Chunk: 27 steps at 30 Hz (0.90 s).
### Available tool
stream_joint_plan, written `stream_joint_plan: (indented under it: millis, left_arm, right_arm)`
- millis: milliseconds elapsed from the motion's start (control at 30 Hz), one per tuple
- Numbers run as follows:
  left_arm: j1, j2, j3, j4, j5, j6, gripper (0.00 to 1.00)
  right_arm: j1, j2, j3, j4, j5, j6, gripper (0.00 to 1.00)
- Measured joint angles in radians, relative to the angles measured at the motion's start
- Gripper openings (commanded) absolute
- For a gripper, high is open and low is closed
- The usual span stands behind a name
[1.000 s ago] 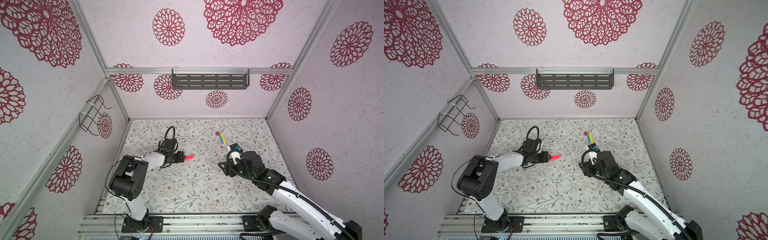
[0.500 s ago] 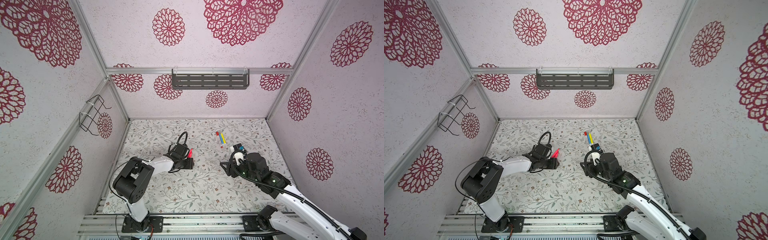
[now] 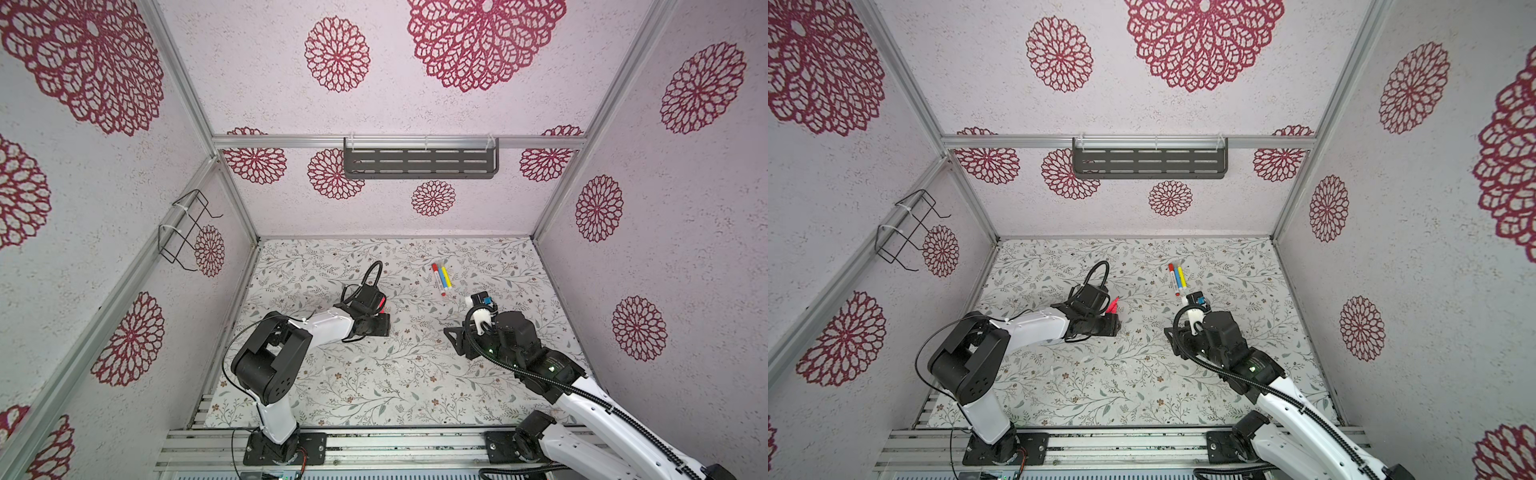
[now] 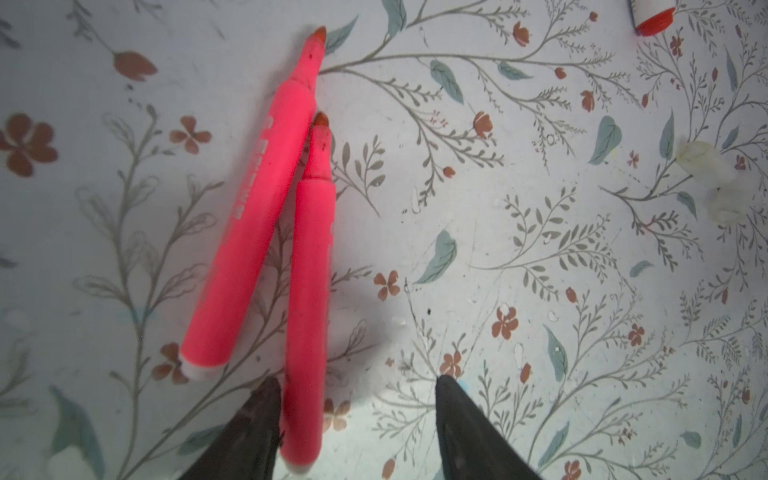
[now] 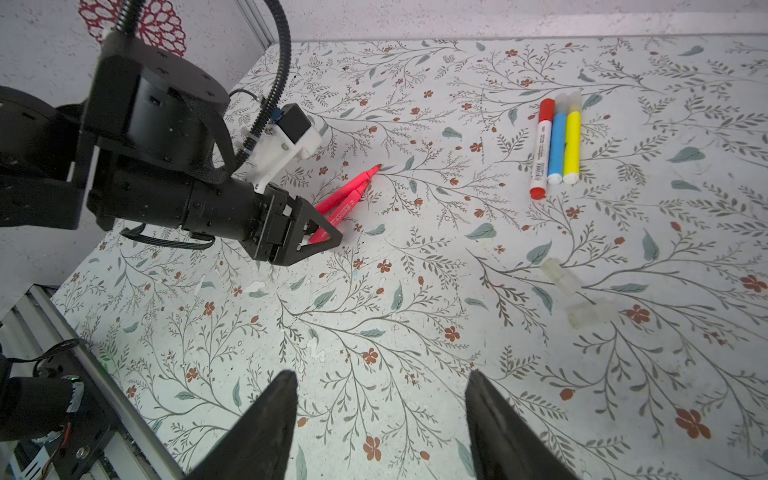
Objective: Insert the pens into the pen caps
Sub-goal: 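Move left gripper over the pink markers while right arm draws back, then close left gripper on one pink marker and lift it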
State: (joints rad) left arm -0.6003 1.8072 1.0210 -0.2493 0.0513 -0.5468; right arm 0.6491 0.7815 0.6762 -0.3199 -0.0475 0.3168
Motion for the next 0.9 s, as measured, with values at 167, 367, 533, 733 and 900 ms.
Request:
stream_joint_plan:
  millis: [167,367,533,733,900]
  left_arm:
    - [-0.023,0.064,0.073,-0.077,-0.062,0.022,0.49]
    - [-0.062,0.105,0.137,-0.148,-0.117,0.046,0.38]
    - [-0.079,0.135,0.183,-0.196,-0.148,0.071,0.22]
    - [-0.096,0.143,0.197,-0.214,-0.173,0.096,0.12]
    - [-0.111,0.048,0.074,-0.165,-0.118,0.114,0.12]
  right_arm:
    - [0.000,-0.004,0.000,-0.004,0.016,0.001,0.65]
    - [0.000,-0.013,0.000,-0.008,0.021,0.008,0.65]
    - [0.000,-0.024,0.000,-0.016,0.031,0.018,0.65]
    - [0.000,-0.059,0.000,-0.024,0.070,0.021,0.64]
    - [0.000,-0.065,0.000,-0.028,0.090,0.040,0.68]
